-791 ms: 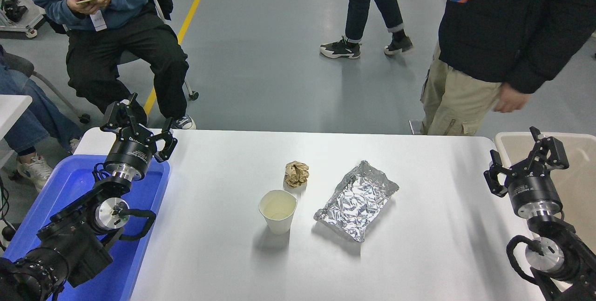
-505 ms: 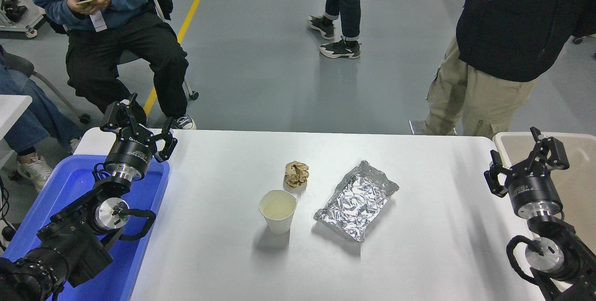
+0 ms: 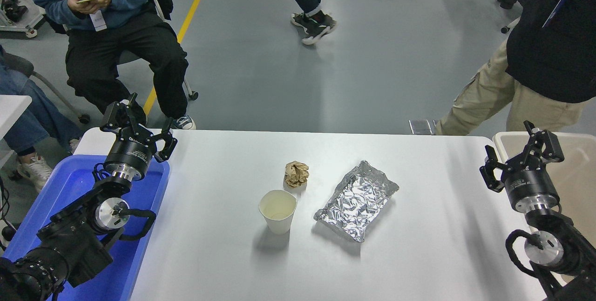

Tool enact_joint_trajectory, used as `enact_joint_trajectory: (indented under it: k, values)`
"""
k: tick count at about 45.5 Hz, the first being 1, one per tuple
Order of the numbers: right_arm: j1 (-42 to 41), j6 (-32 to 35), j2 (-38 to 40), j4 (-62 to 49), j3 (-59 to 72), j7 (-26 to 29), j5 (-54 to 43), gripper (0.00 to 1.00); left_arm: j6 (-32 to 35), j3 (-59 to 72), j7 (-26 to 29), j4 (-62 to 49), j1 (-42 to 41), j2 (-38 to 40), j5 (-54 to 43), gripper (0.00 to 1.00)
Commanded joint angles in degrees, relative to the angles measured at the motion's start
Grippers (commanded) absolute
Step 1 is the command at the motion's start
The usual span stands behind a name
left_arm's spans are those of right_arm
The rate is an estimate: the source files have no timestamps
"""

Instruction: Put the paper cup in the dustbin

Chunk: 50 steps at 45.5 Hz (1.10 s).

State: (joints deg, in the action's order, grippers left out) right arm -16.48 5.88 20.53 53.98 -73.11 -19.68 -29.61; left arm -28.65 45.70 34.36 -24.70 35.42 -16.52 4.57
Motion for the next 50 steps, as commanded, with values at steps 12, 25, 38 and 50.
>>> enact_joint_trajectory:
  k: [12, 25, 38, 50]
  values:
    - [-5.0, -1.1, 16.6, 17.1, 16.8, 6.8, -2.1, 1.0, 0.0, 0.0, -0.1, 0.0, 0.0, 0.0, 0.0, 1.0]
    - [-15.3, -0.9, 23.3, 23.2, 29.9, 13.3, -7.2, 1.0, 0.0, 0.0, 0.0, 0.0, 0.0, 0.0, 0.0, 1.0]
    - [-35.4, -1.1, 22.8, 24.4, 54.1, 13.4, -19.3, 1.0, 0.0, 0.0, 0.0, 0.0, 0.0, 0.0, 0.0, 1.0]
    - [-52.1, -1.2, 16.0, 23.6, 71.8, 13.2, -28.9, 1.0, 0.0, 0.0, -0.1, 0.0, 0.0, 0.0, 0.0, 1.0]
